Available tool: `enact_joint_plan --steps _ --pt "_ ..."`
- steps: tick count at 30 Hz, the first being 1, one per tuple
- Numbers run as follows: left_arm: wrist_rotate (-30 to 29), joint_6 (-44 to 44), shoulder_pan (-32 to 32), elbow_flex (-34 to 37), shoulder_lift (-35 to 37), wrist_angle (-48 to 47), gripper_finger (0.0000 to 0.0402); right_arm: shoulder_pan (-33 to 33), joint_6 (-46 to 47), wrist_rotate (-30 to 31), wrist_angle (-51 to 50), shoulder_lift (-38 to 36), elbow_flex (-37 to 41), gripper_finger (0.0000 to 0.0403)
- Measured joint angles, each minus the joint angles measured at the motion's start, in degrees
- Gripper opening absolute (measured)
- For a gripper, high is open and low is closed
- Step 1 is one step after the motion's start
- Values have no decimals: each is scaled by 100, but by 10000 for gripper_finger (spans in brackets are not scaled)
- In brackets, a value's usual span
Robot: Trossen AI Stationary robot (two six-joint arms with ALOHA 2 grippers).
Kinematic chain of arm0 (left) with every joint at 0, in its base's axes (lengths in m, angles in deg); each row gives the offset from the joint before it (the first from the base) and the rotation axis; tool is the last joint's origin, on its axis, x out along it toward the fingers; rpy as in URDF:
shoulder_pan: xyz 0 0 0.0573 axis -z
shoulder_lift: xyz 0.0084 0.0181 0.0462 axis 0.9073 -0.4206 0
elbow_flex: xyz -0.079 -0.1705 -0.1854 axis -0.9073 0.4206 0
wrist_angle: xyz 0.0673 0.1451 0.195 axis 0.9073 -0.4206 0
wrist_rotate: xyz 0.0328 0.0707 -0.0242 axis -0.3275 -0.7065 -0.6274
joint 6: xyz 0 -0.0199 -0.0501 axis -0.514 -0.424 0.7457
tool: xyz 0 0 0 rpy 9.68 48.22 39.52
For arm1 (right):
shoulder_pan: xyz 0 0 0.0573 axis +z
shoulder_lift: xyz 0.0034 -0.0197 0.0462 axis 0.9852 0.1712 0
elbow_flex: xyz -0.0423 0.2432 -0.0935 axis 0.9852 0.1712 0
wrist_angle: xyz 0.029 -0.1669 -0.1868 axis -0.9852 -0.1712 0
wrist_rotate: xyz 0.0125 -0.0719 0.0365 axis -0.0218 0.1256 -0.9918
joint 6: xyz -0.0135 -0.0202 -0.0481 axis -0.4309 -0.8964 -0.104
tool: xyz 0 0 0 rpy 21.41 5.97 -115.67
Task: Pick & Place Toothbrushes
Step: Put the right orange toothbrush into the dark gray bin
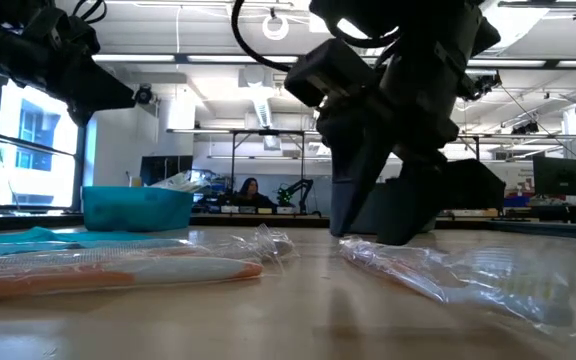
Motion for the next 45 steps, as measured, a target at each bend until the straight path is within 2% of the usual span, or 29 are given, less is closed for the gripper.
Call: enact_joint_plan --steps 6,11,21,32,40,45 --pt "0 -1 0 0 -2 -158 100 -111 98 268 -272 90 -4 164" --pt "-2 -1 0 0 -2 -156 100 -262 22 256 -537 100 -2 113" --pt "-1 -93 0 0 -2 -156 100 -454 -702 644 -569 115 11 18" --pt "0 -93 0 0 -2 -156 100 -483 -1342 1102 -685 -288 61 11" --pt "0 -92 0 0 -2 -155 100 -453 -1769 1262 -654 -1123 46 10" --pt "0 -91 0 0 -2 -154 100 -355 -2034 1668 -713 -1838 33 10"
